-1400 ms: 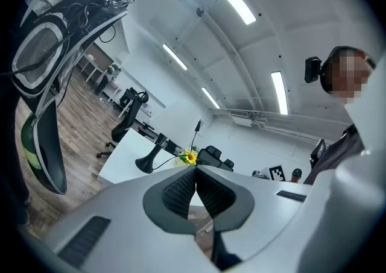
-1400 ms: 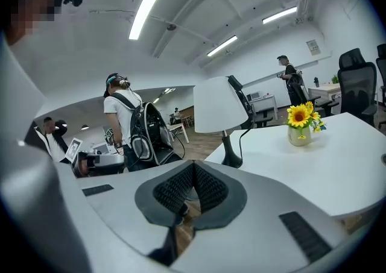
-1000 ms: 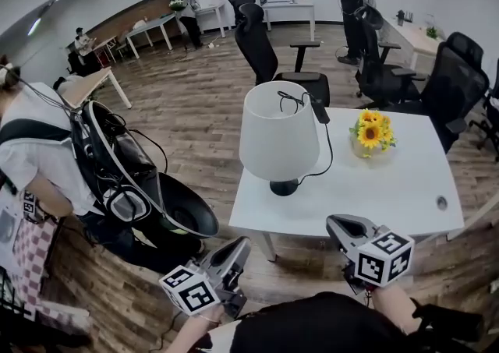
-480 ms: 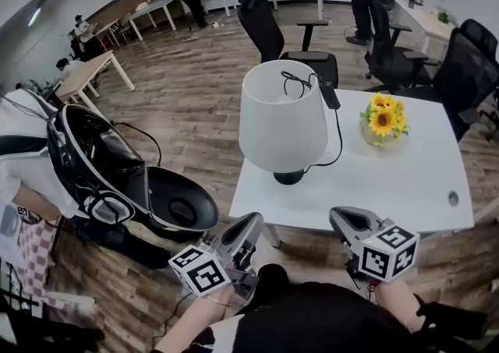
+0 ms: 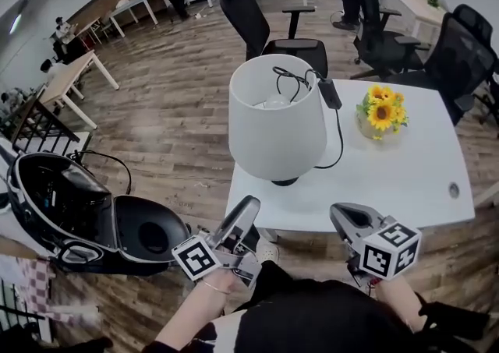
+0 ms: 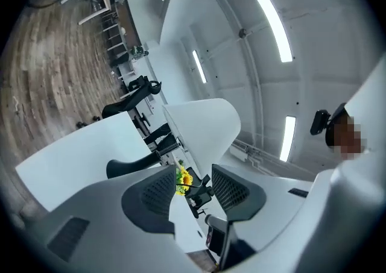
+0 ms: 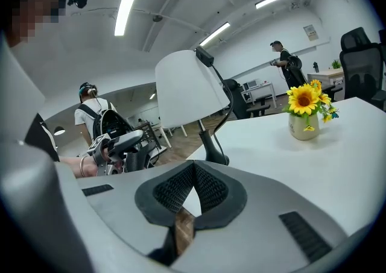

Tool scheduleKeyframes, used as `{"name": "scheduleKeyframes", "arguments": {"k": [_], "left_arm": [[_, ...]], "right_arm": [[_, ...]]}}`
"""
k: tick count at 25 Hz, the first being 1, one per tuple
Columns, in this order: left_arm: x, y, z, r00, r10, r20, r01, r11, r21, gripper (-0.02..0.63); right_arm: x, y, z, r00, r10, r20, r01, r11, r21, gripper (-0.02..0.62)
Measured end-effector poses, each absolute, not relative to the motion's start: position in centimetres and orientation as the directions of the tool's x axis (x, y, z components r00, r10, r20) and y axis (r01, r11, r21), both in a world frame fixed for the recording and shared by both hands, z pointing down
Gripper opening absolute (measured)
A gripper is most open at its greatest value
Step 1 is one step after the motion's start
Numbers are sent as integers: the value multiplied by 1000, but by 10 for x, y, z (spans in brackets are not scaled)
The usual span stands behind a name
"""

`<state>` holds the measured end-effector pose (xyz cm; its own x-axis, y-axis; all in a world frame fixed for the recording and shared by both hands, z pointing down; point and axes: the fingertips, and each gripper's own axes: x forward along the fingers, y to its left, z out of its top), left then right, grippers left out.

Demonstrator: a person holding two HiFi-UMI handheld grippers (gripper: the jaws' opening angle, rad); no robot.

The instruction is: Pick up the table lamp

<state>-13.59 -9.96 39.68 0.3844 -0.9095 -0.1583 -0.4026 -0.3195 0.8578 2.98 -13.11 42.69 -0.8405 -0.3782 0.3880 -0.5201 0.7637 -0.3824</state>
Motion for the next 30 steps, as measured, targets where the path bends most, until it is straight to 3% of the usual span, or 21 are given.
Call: {"name": "scheduleKeyframes", "arguments": {"k": [3, 10, 21, 24, 30], "left_arm": [[-138, -114, 393, 401, -892, -207, -344, -356, 869, 178], [-142, -141, 386, 408, -868, -283, -241, -401, 884, 249], [-142, -154, 374, 399, -836, -376, -153, -465, 872, 253], [-140, -154, 373, 399, -834, -382, -157, -473, 867, 244], [-140, -154, 365, 385, -822, -419, -140, -501, 854, 143]], "right_arm": [[24, -137, 431, -836, -382, 393, -528, 755, -389, 12], [16, -150, 438, -828, -388, 406, -543, 738, -402, 12], [15, -158, 444, -819, -395, 416, -556, 723, -409, 12], [15, -159, 445, -819, -395, 417, -557, 723, -410, 12], [16, -161, 442, -821, -396, 412, -555, 724, -409, 12]]}}
